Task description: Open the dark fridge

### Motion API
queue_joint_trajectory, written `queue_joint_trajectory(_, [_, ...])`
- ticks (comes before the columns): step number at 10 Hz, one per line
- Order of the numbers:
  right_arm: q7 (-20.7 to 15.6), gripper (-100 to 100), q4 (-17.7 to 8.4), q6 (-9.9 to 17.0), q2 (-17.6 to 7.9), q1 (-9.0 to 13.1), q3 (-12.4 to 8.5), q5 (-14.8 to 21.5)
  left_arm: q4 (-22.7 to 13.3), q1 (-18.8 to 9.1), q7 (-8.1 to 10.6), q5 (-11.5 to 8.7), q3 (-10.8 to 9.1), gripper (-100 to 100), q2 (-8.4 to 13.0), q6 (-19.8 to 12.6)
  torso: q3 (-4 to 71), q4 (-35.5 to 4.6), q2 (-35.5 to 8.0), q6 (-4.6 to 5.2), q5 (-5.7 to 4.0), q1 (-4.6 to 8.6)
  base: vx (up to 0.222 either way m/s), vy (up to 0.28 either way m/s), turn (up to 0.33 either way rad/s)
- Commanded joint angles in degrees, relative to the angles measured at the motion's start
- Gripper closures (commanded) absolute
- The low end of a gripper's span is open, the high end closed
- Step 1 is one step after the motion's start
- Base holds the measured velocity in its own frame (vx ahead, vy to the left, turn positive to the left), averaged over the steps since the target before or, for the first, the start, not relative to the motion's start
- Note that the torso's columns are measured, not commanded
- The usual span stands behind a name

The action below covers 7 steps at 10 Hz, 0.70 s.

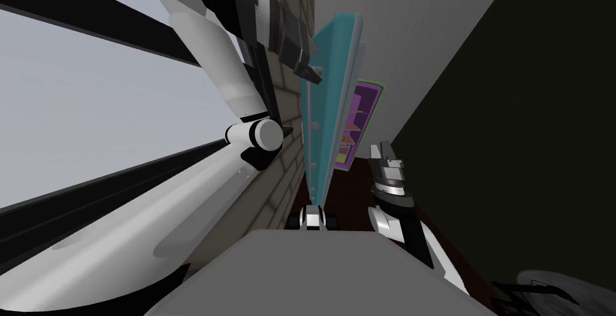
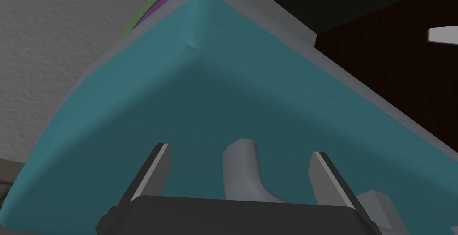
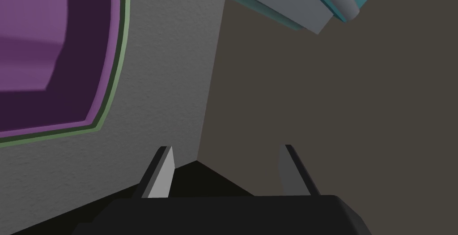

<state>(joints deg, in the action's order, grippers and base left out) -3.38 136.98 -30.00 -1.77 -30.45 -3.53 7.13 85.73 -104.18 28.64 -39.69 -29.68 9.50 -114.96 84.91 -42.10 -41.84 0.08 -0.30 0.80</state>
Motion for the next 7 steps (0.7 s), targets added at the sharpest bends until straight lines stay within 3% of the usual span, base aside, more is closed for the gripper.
queue_joint_trajectory(1, [0.0, 0, 0.0, 0.0, 0.0, 0.0, 0.0, 0.0, -2.0, -3.1, 2.09, -0.2, 0.91, -100, 0.5, 0.2, -0.1, -0.1, -0.2, 0.09, -0.11, 0.13, 0.006, -0.042, -0.017])
queue_joint_trajectory(4, [0.0, 0, 0.0, 0.0, 0.0, 0.0, 0.0, 0.0, -4.2, -6.8, 4.43, -0.5, 1.85, -100, 1.1, 0.2, -0.2, -0.4, -0.4, 0.32, -0.32, 0.25, 0.000, 0.003, 0.002])
queue_joint_trajectory(7, [0.0, 0, 0.0, 0.0, 0.0, 0.0, 0.0, 0.0, -4.2, -6.8, 4.43, -0.5, 1.85, -100, 1.1, 0.2, -0.2, -0.5, -0.5, 0.56, -0.45, 0.24, 0.000, -0.007, 0.005])
